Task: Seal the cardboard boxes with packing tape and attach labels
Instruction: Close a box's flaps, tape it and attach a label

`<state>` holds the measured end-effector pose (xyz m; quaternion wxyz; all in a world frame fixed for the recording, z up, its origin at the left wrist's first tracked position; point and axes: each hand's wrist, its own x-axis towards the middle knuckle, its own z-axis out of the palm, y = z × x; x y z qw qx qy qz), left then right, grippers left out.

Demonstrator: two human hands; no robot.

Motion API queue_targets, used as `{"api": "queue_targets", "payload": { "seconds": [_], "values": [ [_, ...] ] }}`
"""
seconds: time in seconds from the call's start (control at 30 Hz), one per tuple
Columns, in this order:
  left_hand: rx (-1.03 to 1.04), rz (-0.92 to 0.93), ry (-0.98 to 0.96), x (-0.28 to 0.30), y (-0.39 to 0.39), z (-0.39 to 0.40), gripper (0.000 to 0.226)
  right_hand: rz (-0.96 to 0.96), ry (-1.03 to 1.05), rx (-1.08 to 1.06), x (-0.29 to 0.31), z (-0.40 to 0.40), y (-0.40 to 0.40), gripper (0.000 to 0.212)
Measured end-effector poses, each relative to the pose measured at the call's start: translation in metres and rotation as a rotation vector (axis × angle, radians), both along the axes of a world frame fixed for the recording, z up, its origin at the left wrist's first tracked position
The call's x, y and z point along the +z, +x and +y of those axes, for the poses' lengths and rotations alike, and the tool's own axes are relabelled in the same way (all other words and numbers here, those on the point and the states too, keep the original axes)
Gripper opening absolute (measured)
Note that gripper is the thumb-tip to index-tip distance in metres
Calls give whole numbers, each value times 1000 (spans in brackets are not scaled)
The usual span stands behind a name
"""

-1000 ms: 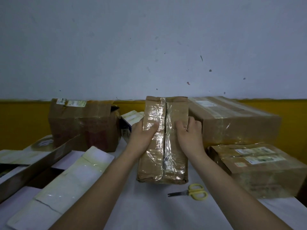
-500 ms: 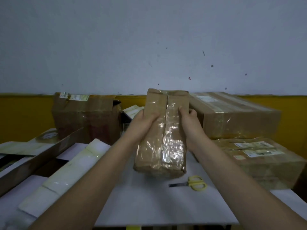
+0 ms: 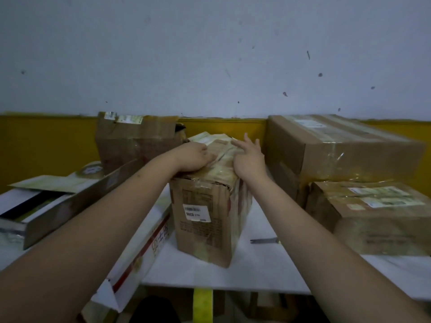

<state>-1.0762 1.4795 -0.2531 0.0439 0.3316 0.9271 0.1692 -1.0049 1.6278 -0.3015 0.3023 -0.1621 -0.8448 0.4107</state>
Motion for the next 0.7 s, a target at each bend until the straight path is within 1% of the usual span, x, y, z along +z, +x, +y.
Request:
{"api": "queue_targets", "payload": {
  "seconds": [0.07, 0.13, 0.17, 0.23, 0.27, 0.37, 0.43, 0.47, 0.57, 0.63, 0.7],
  "values": [
    [-10, 47, 51, -12, 15, -4, 59, -84, 126, -2, 3, 0, -7, 41],
    [23, 170, 76, -30, 32, -7, 59, -136, 249, -8, 4, -1, -11, 31],
    [53, 249, 90, -37, 38, -8, 59, -170, 332, -1, 7, 0, -10, 33],
    [51, 353, 139, -43, 42, -10, 56, -247, 505, 36, 14, 0, -5, 45],
    [18, 365, 147, -42, 39, -12, 54, -283, 550, 45, 16, 1, -2, 52],
    [-90, 332, 141, -40, 21, -23, 51, -348, 655, 69, 15, 6, 6, 75],
    [-144, 292, 185, -41, 7, -32, 51, -342, 762, 69, 10, 8, 15, 92],
    [-170, 278, 222, -41, 2, -36, 49, -324, 817, 74, 7, 9, 19, 96],
    [-227, 301, 303, -43, -13, -40, 51, -292, 928, 90, 2, 14, 35, 100],
    [-233, 336, 298, -43, -22, -38, 53, -313, 976, 88, 0, 15, 44, 105],
    [-221, 369, 284, -45, -30, -35, 56, -324, 1024, 29, -6, 14, 46, 103]
  ]
}}
